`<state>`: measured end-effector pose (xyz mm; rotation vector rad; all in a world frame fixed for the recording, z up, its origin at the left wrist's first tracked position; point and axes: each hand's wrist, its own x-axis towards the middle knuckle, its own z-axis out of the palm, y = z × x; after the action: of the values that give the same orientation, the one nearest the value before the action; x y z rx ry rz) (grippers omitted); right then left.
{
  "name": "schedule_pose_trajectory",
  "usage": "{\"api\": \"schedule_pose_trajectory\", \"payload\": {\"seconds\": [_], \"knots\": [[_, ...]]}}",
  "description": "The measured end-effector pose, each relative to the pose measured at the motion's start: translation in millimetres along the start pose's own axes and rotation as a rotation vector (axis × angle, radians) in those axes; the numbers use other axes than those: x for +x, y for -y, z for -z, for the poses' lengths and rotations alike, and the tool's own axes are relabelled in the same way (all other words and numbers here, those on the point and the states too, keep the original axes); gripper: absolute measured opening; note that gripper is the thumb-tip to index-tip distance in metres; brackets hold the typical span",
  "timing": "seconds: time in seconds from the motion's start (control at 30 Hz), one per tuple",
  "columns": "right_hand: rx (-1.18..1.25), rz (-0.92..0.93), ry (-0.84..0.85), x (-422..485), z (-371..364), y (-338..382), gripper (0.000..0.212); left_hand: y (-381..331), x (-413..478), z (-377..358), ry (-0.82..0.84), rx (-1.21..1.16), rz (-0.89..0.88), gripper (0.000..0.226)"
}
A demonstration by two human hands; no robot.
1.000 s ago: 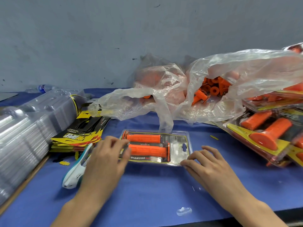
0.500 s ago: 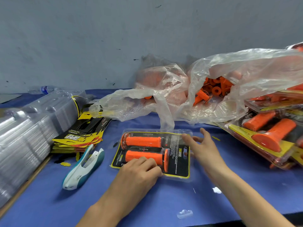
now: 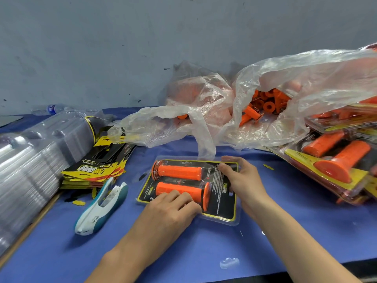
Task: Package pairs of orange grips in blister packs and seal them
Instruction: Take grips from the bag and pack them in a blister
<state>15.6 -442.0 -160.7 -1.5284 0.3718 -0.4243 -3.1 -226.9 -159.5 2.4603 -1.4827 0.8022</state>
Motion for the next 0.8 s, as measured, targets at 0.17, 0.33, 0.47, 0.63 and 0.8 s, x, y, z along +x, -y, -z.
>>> {"api": "schedule_pose_trajectory", "payload": {"seconds": [0.17,0.33,0.47,0.63,0.8], "knots": [[-0.327,0.128,-0.021,2.0,6.8,-4.7,0.020,1.8,1.5,4.4,-0.023,0.007,0.044,0.018],[-0.536,0.115,-0.049,4.2,9.4,-10.6,0.033,3.9,0.7,0.3,-0.058,0.053,0.071,0.013],[-0.549,0.092,-0.073,5.5,10.7,-12.2,0.033,-6.0,5.8,-12.9,-0.120,0.084,0.049,0.031],[-0.541,0.117,-0.075,5.6,9.2,-14.3,0.034,-17.0,22.0,-24.5,-0.118,0.183,-0.095,0.025],[-0.349,0.020,-0.048,9.3,10.7,-17.8,0.026,-30.9,27.0,-29.3,-0.121,0.205,0.008,0.020]]}}
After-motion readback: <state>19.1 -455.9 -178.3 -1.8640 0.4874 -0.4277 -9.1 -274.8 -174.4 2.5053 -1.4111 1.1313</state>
